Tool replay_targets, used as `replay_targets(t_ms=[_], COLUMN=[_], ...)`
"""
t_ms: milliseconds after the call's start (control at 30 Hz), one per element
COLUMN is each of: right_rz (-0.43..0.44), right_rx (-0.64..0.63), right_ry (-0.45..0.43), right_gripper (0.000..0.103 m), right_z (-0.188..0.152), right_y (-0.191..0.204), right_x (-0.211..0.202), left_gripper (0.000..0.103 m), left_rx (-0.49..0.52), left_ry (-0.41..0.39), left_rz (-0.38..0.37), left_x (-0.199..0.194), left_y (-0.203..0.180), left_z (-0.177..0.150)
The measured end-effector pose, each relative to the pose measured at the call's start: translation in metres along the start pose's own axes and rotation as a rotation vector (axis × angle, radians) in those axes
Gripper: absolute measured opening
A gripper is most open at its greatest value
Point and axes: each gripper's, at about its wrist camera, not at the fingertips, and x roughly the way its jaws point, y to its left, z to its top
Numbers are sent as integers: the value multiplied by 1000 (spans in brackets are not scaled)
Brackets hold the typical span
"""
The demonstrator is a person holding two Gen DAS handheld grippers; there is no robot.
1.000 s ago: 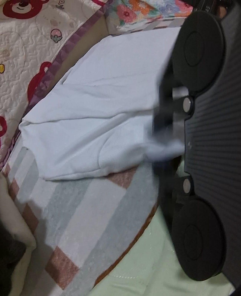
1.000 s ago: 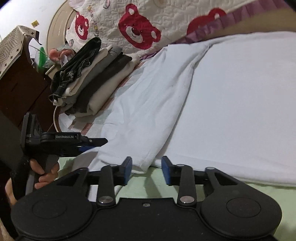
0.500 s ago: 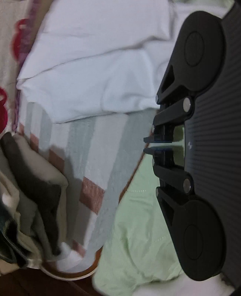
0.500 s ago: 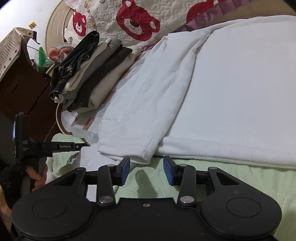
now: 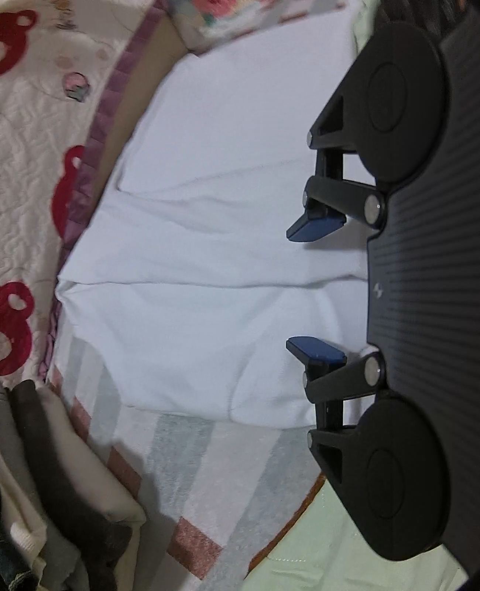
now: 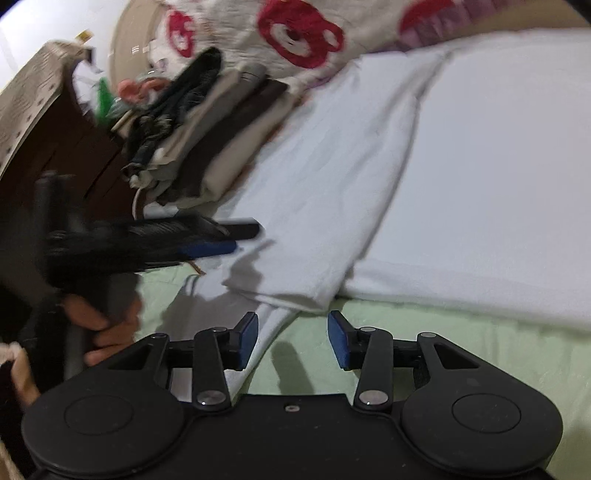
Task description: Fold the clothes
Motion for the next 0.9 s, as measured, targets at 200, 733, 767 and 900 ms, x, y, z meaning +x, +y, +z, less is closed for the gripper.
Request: replay_targets(t_ms=[200, 733, 767, 900], right_rz=[-143, -305, -303, -293], right_rx=[-97, -140, -135, -115], right_ry=[-96, -305, -294, -253], right_gripper=[51, 70, 70, 15], right_z=[52, 175, 173, 164], right_y=[-13, 41, 38, 25], right_x=[-26, -72, -66, -44], left_gripper=[56, 58, 58, 58], left_rx=[-39, 57, 71, 126], left_ry=[40, -67, -75, -107], left_rz=[-62, 31, 42, 89], left_x=[4, -79, -85, -109], left_y=[8, -14, -16, -23], left_z=[-5, 44, 48, 62])
